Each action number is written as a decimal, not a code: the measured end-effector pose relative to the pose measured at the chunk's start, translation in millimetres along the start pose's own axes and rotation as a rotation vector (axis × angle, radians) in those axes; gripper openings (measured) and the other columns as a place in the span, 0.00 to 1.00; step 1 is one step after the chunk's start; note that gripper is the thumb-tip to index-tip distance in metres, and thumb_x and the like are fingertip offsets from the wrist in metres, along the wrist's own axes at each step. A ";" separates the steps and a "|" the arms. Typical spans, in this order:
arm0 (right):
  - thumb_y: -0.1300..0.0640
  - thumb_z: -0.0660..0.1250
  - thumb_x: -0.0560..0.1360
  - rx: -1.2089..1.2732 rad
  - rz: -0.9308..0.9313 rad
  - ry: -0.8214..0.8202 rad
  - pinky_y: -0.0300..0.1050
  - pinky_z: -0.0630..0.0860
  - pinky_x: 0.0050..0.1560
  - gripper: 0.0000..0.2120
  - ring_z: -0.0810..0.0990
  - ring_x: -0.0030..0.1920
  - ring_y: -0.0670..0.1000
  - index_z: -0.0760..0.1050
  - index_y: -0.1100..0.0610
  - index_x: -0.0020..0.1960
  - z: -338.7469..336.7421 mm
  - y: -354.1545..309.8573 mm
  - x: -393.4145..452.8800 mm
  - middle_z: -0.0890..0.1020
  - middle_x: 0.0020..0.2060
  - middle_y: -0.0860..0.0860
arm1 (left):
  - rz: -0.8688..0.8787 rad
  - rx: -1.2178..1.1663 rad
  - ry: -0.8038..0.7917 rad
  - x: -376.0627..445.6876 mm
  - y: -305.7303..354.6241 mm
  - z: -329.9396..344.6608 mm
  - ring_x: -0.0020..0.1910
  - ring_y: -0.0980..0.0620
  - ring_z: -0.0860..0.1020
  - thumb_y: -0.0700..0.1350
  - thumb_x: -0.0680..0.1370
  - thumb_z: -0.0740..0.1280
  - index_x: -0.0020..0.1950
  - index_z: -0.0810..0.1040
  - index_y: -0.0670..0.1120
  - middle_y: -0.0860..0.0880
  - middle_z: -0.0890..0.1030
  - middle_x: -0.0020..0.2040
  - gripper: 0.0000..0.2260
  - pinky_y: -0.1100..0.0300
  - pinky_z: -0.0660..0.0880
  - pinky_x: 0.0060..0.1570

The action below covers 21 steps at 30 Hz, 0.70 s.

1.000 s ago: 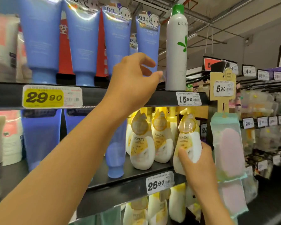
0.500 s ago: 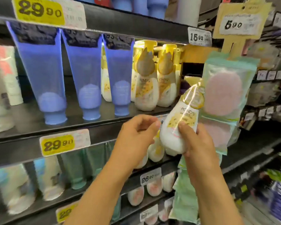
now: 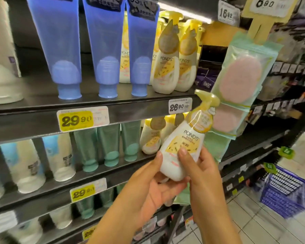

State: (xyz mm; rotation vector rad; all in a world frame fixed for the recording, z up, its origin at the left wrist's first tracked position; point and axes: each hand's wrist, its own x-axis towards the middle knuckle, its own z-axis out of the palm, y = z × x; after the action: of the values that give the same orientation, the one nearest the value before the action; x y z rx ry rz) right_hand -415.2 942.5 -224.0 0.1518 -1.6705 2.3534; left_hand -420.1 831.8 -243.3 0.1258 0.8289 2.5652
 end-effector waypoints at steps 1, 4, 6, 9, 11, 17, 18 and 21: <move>0.54 0.69 0.66 -0.011 0.004 0.009 0.36 0.79 0.41 0.22 0.84 0.47 0.49 0.75 0.56 0.59 -0.6 2.9 -6.6 0.85 0.47 0.51 | -0.011 -0.044 -0.020 -4.2 -4.0 -2.8 0.57 0.39 0.79 0.49 0.72 0.66 0.59 0.79 0.38 0.36 0.79 0.60 0.20 0.47 0.77 0.55; 0.55 0.70 0.64 -0.023 0.029 0.025 0.36 0.79 0.39 0.23 0.84 0.46 0.49 0.74 0.56 0.59 -4.2 9.1 -22.5 0.85 0.45 0.50 | -0.041 -0.103 -0.020 -15.7 -13.2 -11.4 0.58 0.40 0.79 0.48 0.70 0.68 0.58 0.80 0.38 0.36 0.78 0.60 0.20 0.50 0.79 0.50; 0.54 0.70 0.63 -0.043 0.060 0.027 0.37 0.80 0.40 0.25 0.84 0.46 0.49 0.74 0.56 0.59 -7.5 10.8 -30.7 0.85 0.45 0.50 | -0.069 -0.115 -0.012 -22.0 -17.6 -16.9 0.58 0.39 0.79 0.48 0.69 0.69 0.61 0.77 0.38 0.36 0.78 0.60 0.23 0.50 0.80 0.49; 0.50 0.68 0.65 -0.020 0.088 0.041 0.39 0.80 0.42 0.24 0.84 0.48 0.50 0.74 0.56 0.60 -15.0 10.5 -37.7 0.85 0.48 0.51 | -0.101 -0.085 -0.014 -29.7 -24.5 -19.8 0.56 0.38 0.79 0.48 0.67 0.70 0.61 0.77 0.38 0.37 0.79 0.60 0.25 0.51 0.81 0.46; 0.49 0.66 0.68 0.017 0.094 0.075 0.42 0.81 0.45 0.23 0.84 0.50 0.51 0.74 0.58 0.60 -22.6 8.4 -38.2 0.85 0.49 0.52 | -0.109 -0.055 0.003 -33.0 -31.6 -19.3 0.54 0.38 0.80 0.48 0.66 0.70 0.61 0.77 0.39 0.37 0.80 0.59 0.25 0.52 0.81 0.45; 0.48 0.64 0.71 0.129 0.164 0.111 0.53 0.80 0.51 0.20 0.83 0.51 0.59 0.77 0.61 0.56 -51.1 2.9 -34.3 0.83 0.50 0.61 | -0.146 0.002 0.060 -36.2 -56.1 -6.1 0.50 0.35 0.81 0.48 0.68 0.68 0.51 0.83 0.41 0.36 0.81 0.57 0.16 0.57 0.81 0.35; 0.48 0.64 0.71 0.132 0.180 0.109 0.55 0.80 0.51 0.21 0.83 0.51 0.60 0.77 0.62 0.57 -56.6 1.8 -32.8 0.83 0.50 0.61 | -0.151 -0.005 0.076 -34.6 -61.3 -1.6 0.50 0.35 0.81 0.48 0.68 0.68 0.50 0.83 0.40 0.36 0.80 0.56 0.15 0.57 0.81 0.34; 0.48 0.64 0.70 0.193 0.220 0.090 0.54 0.81 0.48 0.23 0.83 0.50 0.60 0.76 0.64 0.57 -69.4 0.2 -26.9 0.83 0.49 0.63 | -0.152 -0.056 0.099 -30.3 -74.0 8.2 0.51 0.34 0.80 0.49 0.69 0.68 0.51 0.83 0.40 0.35 0.80 0.57 0.16 0.55 0.81 0.35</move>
State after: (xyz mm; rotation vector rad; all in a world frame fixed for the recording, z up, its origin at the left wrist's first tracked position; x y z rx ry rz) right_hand -385.2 1003.7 -253.8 -0.1068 -1.4841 2.6384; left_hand -362.9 876.6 -277.8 -0.0790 0.7704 2.4643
